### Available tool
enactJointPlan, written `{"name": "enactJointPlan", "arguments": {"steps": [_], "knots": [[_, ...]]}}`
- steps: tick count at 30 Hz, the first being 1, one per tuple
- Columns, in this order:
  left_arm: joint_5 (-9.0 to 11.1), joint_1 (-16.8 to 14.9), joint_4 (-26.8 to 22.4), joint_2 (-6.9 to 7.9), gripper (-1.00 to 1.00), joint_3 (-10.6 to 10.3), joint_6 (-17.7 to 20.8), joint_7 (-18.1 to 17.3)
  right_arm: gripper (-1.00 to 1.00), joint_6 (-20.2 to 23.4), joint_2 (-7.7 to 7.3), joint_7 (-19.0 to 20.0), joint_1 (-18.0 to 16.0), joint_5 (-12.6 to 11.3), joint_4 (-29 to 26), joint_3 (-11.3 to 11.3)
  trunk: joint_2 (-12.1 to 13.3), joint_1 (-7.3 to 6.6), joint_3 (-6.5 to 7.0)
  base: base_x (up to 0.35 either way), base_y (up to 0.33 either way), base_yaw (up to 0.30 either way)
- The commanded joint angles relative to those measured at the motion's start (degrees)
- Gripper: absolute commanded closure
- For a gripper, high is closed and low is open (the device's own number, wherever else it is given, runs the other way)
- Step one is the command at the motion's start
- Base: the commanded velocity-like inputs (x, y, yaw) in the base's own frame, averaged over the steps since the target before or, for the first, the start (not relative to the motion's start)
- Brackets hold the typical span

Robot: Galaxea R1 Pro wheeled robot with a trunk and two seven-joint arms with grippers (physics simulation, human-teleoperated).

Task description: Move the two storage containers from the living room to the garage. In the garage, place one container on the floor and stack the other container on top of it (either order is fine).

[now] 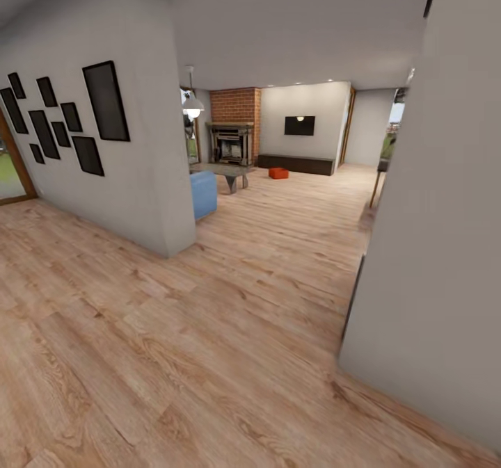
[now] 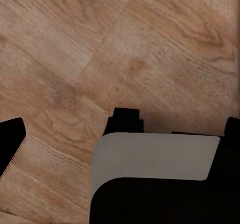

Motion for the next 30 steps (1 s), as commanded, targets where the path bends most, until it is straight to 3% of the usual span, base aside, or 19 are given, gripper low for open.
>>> {"name": "enactJointPlan", "arguments": {"steps": [1, 30], "knots": [[0.4, 0.0, 0.0, -0.01, -1.00, -0.1, 0.2, 0.1, -1.00, -0.3, 0.04, 0.0, -0.1, -0.6, 0.2, 0.5, 0.0, 0.03, -0.06, 0.322, 0.000, 0.000], [0.4, 0.0, 0.0, -0.01, -1.00, 0.0, 0.2, 0.1, -1.00, -0.6, 0.04, 0.1, -0.1, -0.5, 0.2, 0.5, 0.0, 0.03, -0.06, 0.322, 0.000, 0.000]]}}
